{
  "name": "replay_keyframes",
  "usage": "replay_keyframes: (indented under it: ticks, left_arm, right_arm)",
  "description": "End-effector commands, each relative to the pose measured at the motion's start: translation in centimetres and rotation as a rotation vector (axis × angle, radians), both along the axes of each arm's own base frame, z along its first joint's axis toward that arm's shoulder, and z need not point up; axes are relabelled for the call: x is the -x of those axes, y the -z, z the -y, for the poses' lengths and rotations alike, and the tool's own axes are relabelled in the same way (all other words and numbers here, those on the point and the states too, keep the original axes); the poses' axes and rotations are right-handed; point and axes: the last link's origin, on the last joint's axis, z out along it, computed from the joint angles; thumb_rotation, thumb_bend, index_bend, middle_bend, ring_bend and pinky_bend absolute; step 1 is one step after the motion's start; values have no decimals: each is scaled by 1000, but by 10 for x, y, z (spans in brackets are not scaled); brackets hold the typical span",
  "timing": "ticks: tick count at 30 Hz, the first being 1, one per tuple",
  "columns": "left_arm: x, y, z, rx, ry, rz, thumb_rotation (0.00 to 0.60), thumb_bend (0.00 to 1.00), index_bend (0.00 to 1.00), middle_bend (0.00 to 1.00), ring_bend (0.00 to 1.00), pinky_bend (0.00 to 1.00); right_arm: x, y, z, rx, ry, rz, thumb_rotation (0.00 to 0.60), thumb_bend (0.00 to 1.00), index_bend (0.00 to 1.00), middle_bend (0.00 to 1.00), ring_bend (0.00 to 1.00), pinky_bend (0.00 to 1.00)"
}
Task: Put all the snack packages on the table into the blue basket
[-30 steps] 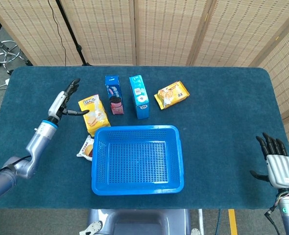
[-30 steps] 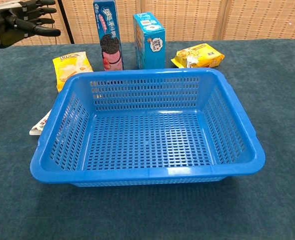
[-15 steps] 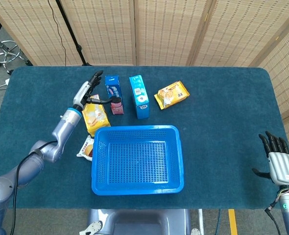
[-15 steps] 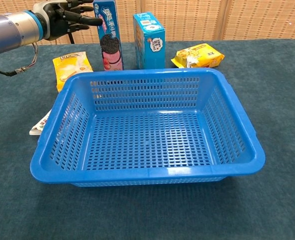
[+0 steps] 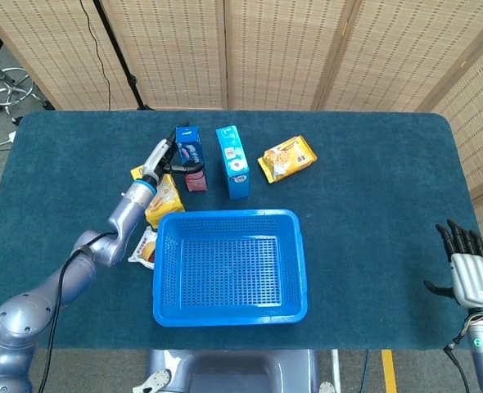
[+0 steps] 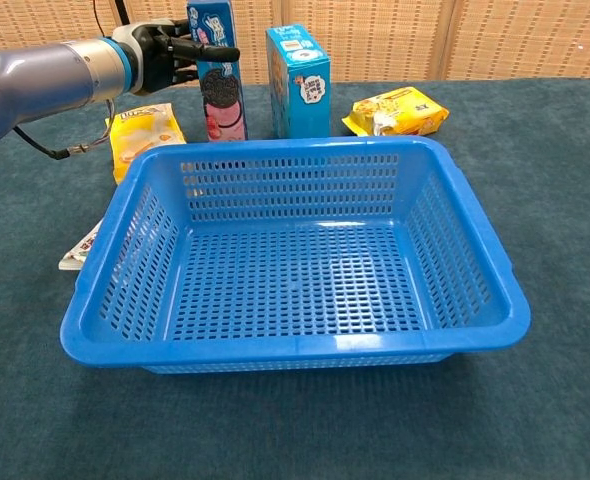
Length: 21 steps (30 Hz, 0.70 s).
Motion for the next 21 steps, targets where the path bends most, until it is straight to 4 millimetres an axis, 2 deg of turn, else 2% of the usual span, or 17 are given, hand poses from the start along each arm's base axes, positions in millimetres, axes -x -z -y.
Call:
replay_keyframes:
  ticks: [1, 2, 5, 12, 16, 21]
  left_arm:
    - [-5, 4, -3, -13, -19, 17, 600, 518, 425, 343, 286, 347]
    - [-5, 4, -4, -15, -21, 16, 600, 531, 495, 408, 322, 376]
    - [-7, 4, -5, -19, -13, -8, 600, 554, 570, 471, 354, 404]
    - [-4, -9, -5, -58, -12, 31, 600, 576, 603, 494, 372, 422]
    - [1, -34, -2, -109, 34, 84, 600, 581, 603, 494, 372, 422]
    - [4, -103, 21, -200, 199, 141, 600, 586, 603, 494, 372, 422]
  right_arm:
    - [1, 0, 1, -1, 3, 1, 600, 0, 0, 0, 0, 0]
    - [1, 0, 1, -1, 4, 2, 600, 0, 0, 0, 0, 0]
    - [1, 1, 1, -5, 6, 4, 600, 0, 0, 0, 0, 0]
    - [-1, 2, 1, -8, 0, 6, 600, 0, 0, 0, 0, 0]
    - [-3, 3, -1, -12, -9, 7, 600, 0, 0, 0, 0, 0]
    - [-8, 6, -3, -25, -26, 11, 600, 0, 0, 0, 0, 0]
